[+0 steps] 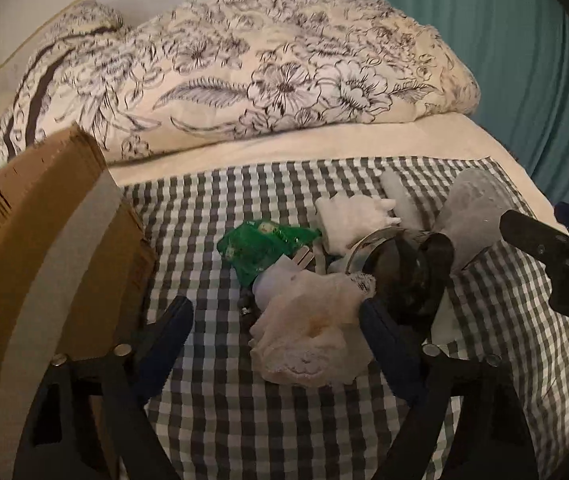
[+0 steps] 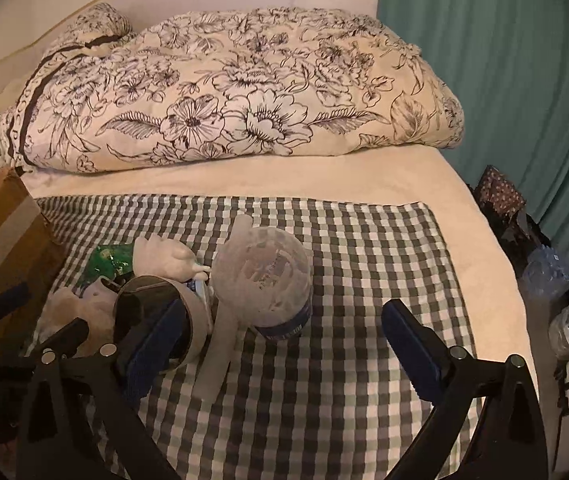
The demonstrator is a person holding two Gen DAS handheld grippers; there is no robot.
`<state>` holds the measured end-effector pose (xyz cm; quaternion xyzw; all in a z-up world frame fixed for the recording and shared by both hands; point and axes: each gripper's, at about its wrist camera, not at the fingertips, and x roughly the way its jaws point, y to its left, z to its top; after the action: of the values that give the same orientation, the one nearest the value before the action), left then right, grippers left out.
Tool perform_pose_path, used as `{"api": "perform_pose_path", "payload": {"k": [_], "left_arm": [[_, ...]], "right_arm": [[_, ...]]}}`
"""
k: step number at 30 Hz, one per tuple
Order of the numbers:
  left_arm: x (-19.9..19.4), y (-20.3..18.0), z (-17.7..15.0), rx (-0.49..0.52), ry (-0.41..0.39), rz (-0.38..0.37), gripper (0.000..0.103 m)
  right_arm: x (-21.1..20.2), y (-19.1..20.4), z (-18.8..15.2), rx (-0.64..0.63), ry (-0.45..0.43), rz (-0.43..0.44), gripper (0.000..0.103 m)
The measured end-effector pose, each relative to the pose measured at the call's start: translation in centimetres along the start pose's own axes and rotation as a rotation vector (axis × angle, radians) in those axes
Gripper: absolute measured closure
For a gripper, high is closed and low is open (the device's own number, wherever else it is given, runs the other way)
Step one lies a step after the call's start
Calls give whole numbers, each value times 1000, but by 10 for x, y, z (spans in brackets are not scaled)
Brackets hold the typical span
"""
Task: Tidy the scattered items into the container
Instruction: 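Grasp the white lace cloth with the left tool while the right tool grasps the clear swab tub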
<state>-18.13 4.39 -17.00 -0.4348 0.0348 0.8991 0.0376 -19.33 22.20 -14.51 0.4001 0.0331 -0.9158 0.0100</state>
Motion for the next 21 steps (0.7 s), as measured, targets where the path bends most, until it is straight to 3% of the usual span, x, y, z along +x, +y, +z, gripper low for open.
{"api": "perform_pose_path", "payload": {"k": [11, 16, 18, 21], "left_arm": [[22, -4, 3, -16, 30, -32, 18], [33, -1, 2, -46, 56, -68, 43], [35, -1, 2, -53, 60, -75, 47], [35, -2, 3, -48, 69, -86, 56]], "right_arm": [[37, 3, 2, 2, 39, -29, 5], [46, 7, 5, -10, 48, -39, 10], [48, 8, 6, -14, 54, -49, 23], [52, 9, 7, -17, 63, -49, 34]]}}
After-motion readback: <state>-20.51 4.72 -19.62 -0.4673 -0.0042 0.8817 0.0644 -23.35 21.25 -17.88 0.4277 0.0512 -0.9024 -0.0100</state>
